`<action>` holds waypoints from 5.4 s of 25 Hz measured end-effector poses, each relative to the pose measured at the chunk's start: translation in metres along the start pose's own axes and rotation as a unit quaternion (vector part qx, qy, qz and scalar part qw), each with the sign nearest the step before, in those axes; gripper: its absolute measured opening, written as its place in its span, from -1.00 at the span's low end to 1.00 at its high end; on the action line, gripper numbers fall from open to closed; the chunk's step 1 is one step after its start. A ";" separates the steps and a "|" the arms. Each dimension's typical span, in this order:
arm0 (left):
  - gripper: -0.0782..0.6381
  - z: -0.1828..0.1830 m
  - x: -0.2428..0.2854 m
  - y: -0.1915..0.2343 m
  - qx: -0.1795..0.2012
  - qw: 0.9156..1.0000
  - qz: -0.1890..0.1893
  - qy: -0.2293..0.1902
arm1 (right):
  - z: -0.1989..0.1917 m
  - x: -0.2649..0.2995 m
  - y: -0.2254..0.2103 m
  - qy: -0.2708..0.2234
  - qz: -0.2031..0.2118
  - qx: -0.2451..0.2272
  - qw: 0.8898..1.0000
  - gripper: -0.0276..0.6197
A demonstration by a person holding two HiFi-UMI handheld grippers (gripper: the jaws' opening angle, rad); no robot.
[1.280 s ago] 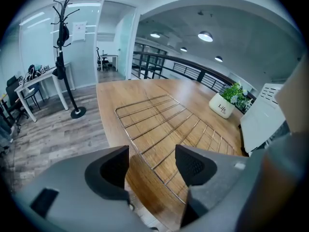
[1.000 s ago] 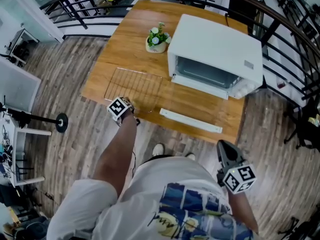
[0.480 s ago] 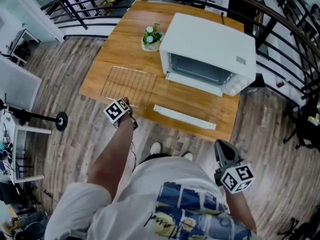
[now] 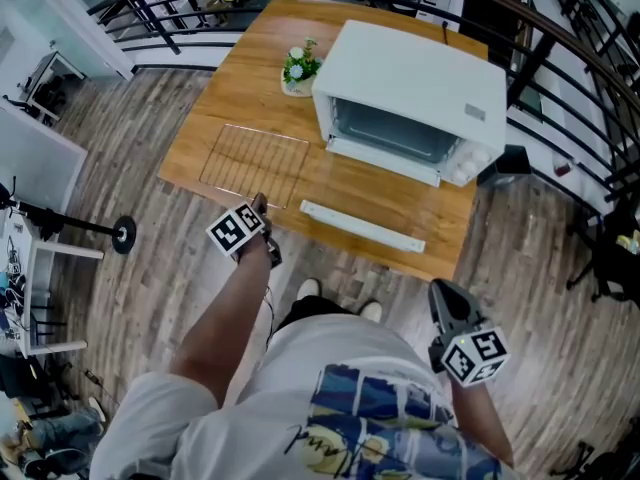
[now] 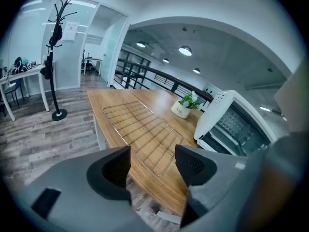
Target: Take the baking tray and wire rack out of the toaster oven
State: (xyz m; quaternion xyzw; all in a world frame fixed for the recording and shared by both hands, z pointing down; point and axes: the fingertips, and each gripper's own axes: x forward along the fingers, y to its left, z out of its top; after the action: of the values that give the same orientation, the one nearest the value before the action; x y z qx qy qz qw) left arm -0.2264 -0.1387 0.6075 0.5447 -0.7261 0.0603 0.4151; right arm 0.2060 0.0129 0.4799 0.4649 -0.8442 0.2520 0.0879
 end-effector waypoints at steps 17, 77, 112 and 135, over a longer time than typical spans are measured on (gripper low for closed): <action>0.02 -0.053 -0.085 -0.127 -0.017 0.982 -0.190 0.015 | -0.013 -0.025 -0.009 0.005 0.002 0.000 1.000 -0.91; -0.10 -0.105 0.098 -0.348 -0.143 0.843 -0.455 0.249 | -0.013 -0.058 -0.010 -0.068 -0.276 0.104 0.953 -0.91; -0.56 -0.104 0.142 -0.364 -0.249 0.842 -0.422 0.224 | -0.015 -0.078 -0.033 -0.048 -0.273 0.106 0.955 -0.91; -0.57 -0.120 0.107 -0.335 -0.289 0.836 -0.417 0.212 | -0.015 -0.083 -0.048 -0.027 -0.205 0.077 0.975 -0.91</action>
State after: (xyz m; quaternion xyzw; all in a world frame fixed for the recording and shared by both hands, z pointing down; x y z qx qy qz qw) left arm 0.1134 -0.2864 0.6347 0.6251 -0.3093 -0.2170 0.6830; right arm 0.2901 0.0612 0.4772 0.6401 -0.7110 0.2802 0.0794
